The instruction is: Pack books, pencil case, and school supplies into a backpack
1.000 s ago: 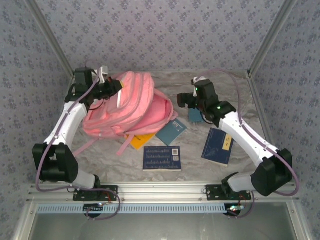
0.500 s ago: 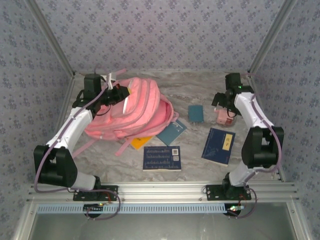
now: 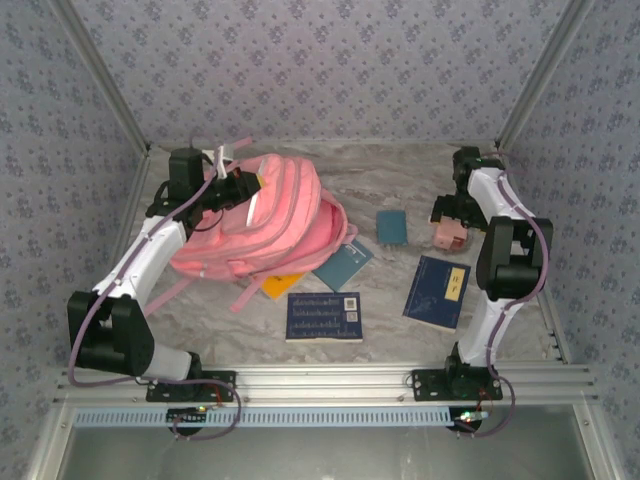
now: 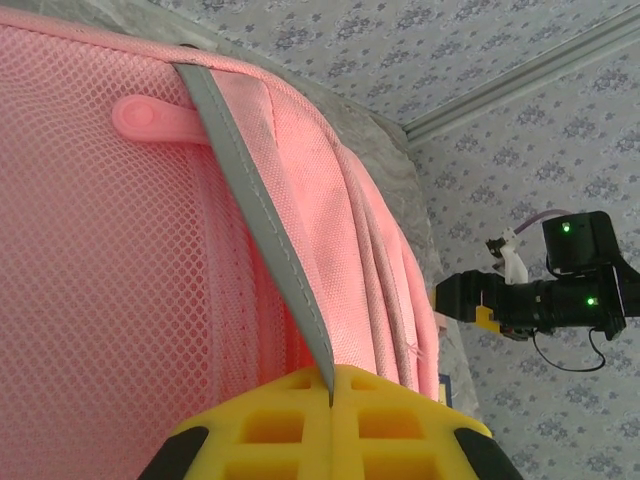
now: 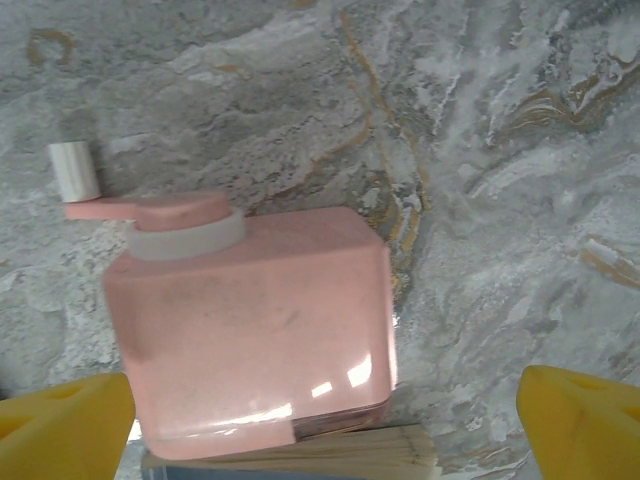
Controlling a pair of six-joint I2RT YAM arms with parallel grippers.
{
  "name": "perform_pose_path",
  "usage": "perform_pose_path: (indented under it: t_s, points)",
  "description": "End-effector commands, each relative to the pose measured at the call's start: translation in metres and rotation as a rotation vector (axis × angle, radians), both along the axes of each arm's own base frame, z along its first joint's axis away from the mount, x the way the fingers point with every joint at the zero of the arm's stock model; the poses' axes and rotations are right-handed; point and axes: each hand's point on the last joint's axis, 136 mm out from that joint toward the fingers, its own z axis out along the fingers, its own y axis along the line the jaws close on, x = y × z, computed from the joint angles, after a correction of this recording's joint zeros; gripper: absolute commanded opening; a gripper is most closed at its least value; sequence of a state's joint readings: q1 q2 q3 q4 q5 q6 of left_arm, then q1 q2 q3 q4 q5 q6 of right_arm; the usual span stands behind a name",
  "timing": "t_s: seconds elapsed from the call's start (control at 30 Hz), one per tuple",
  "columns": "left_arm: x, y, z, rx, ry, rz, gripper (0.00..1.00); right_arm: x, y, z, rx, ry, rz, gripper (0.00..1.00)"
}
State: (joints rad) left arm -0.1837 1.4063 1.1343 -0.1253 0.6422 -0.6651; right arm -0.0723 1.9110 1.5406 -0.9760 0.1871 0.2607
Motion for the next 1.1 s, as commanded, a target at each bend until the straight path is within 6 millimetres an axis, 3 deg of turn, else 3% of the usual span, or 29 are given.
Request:
perform_pose_path:
  t_s: [0.0,0.27,0.7,1.07]
  points:
    - [-0.006,-0.012,0.036,-0.063,-0.112,-0.067,0.00,-0.014,0.000,-0.005,0.031,0.044,0.008,1.00]
    - [-0.007,-0.013,0.035,-0.067,-0.110,-0.074,0.00,-0.009,0.021,-0.025,0.160,0.059,0.028,1.00]
    - [-0.008,-0.016,0.035,-0.063,-0.114,-0.089,0.00,-0.003,0.024,-0.044,0.134,0.109,0.045,0.99]
    - [-0.006,-0.018,0.034,-0.068,-0.107,-0.098,0.00,-0.002,0.034,-0.039,0.131,0.050,0.044,0.77]
